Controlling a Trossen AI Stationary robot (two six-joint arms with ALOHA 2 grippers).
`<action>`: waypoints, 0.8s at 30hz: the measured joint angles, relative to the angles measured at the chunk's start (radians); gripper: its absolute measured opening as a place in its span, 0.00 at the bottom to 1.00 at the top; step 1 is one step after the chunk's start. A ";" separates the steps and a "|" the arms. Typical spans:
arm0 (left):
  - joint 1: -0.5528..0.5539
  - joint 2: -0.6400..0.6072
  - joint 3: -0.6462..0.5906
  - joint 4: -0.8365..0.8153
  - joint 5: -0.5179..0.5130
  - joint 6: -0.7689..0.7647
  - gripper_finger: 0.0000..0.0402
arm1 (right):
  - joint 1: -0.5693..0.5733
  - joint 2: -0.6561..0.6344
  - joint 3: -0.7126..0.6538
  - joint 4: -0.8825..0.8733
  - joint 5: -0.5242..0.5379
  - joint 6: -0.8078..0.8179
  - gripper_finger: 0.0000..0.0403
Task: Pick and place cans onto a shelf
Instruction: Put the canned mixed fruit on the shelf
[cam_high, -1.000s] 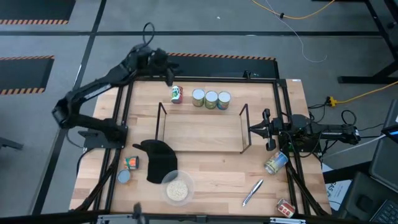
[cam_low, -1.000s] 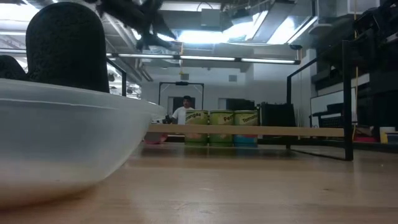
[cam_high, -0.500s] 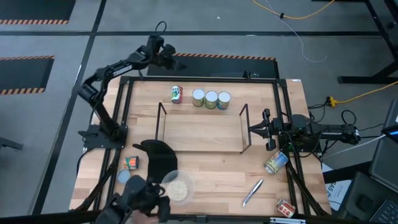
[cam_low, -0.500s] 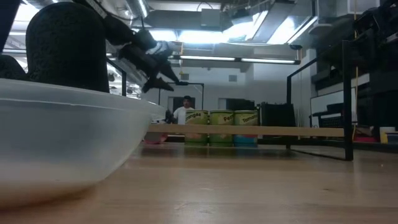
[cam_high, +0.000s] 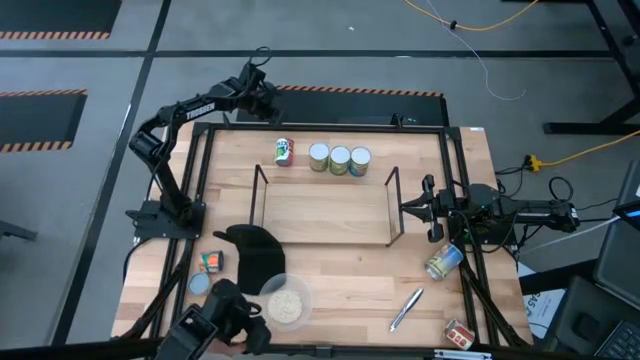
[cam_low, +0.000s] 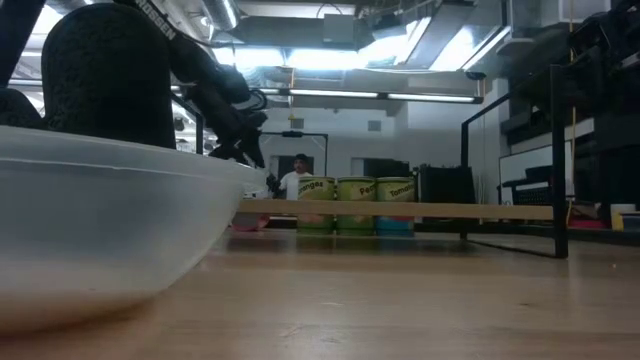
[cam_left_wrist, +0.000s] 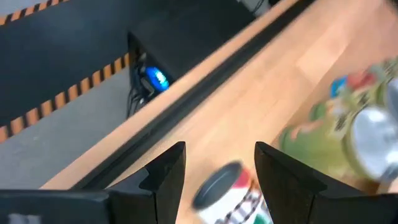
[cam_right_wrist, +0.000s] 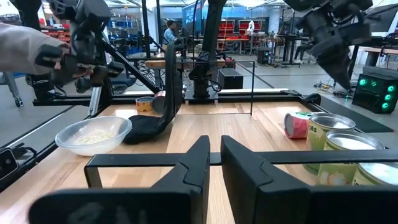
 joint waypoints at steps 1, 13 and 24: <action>-0.003 0.000 0.000 -0.018 -0.007 0.023 0.46 | 0.000 0.000 0.000 0.000 0.000 0.000 0.11; -0.060 0.050 0.000 -0.046 -0.010 0.126 0.46 | 0.000 0.000 0.000 0.000 0.000 -0.003 0.11; -0.076 0.096 -0.002 -0.043 0.002 0.135 0.46 | 0.000 0.000 0.000 0.000 0.000 -0.004 0.11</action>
